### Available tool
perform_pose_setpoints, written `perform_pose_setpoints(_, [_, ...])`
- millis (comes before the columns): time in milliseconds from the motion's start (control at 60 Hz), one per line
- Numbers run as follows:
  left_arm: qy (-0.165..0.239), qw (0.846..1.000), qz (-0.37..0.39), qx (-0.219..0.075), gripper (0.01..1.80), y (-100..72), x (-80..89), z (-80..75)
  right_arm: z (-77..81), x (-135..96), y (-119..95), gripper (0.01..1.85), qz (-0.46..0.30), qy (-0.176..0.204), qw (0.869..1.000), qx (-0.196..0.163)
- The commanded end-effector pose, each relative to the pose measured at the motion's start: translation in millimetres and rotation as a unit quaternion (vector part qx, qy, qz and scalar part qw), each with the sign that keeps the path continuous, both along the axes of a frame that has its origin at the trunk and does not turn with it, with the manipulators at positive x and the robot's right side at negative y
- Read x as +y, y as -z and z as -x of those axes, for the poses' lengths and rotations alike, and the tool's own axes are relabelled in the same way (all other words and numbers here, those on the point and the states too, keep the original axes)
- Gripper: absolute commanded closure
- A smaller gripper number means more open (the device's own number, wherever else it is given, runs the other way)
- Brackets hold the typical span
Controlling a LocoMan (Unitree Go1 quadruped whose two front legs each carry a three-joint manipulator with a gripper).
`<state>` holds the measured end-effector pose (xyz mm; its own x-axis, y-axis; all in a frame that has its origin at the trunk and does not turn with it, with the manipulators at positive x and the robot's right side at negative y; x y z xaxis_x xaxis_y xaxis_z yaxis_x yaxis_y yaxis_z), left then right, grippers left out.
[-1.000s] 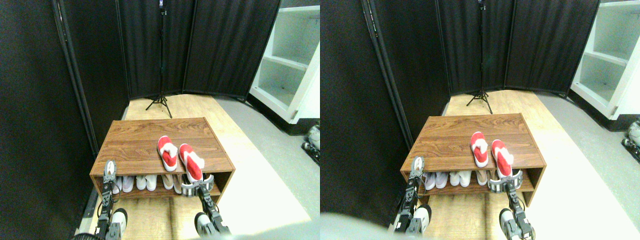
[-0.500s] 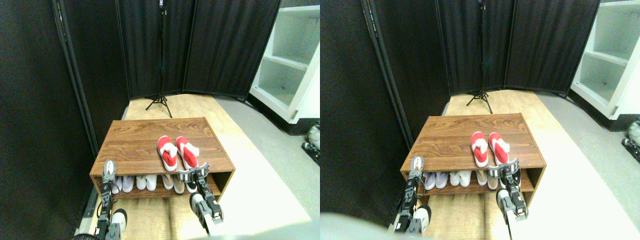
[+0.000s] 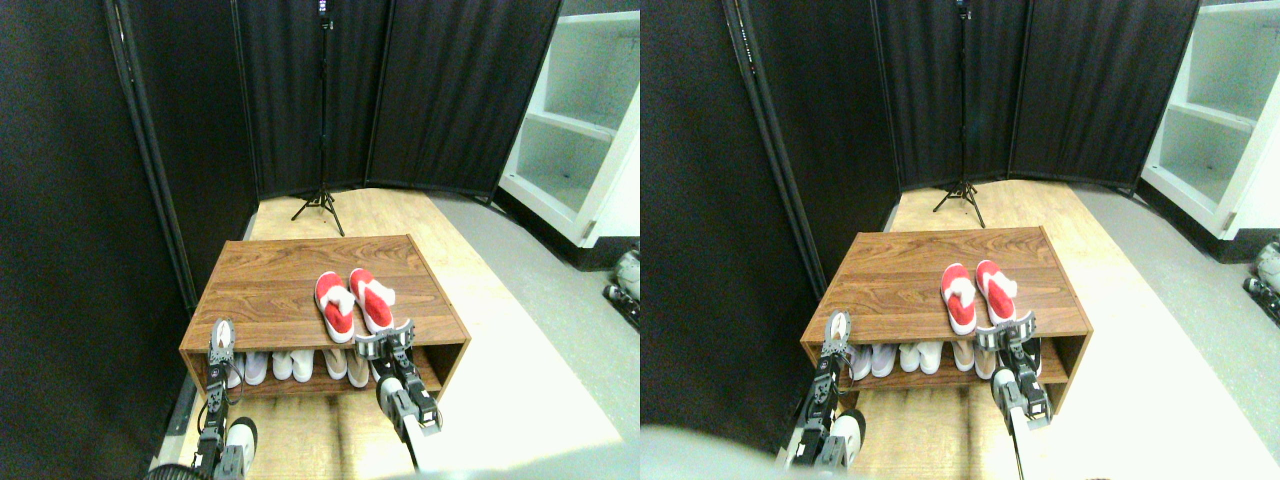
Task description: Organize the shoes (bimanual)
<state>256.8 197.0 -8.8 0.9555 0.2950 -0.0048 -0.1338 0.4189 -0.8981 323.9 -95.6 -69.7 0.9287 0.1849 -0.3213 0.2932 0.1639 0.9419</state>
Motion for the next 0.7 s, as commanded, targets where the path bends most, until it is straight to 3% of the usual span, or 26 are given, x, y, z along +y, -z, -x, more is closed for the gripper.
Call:
perform_pose_setpoints(17, [0.008, 1.000, 0.003, -0.019, 1.80, -6.5, -3.4, -3.0, 4.5, 0, -4, 0.21, -0.008, -0.004, 1.000, -0.005])
perform_pose_setpoints(250, [0.011, 1.000, 0.002, -0.016, 1.80, -6.0, -4.2, -4.6, 35.9, -11, -33, 0.20, -0.024, -0.022, 0.998, -0.045])
perform_pose_setpoints(433, [0.012, 1.000, 0.018, -0.016, 1.80, -5.2, -6.0, -6.9, 49.1, -29, -50, 0.28, -0.022, 0.003, 0.997, -0.071])
perform_pose_setpoints(517, [0.013, 1.000, 0.024, -0.015, 1.80, -4.8, -5.7, -8.7, 48.9, -39, -57, 0.55, -0.010, 0.038, 0.995, -0.093])
perform_pose_setpoints(567, [0.013, 1.000, 0.022, -0.014, 1.80, -4.7, -5.6, -9.9, 47.7, -46, -61, 0.84, 0.009, 0.076, 0.991, -0.108])
perform_pose_setpoints(600, [0.010, 1.000, 0.023, -0.014, 1.80, -5.1, -6.0, -10.2, 47.5, -52, -65, 1.18, 0.041, 0.108, 0.987, -0.114])
perform_pose_setpoints(617, [0.010, 1.000, 0.023, -0.014, 1.80, -5.1, -6.0, -10.2, 47.5, -52, -65, 1.18, 0.041, 0.108, 0.987, -0.114])
perform_pose_setpoints(700, [0.009, 1.000, 0.026, -0.015, 1.80, -5.3, -6.2, -10.4, 44.7, -63, -71, 1.82, 0.082, 0.151, 0.976, -0.131])
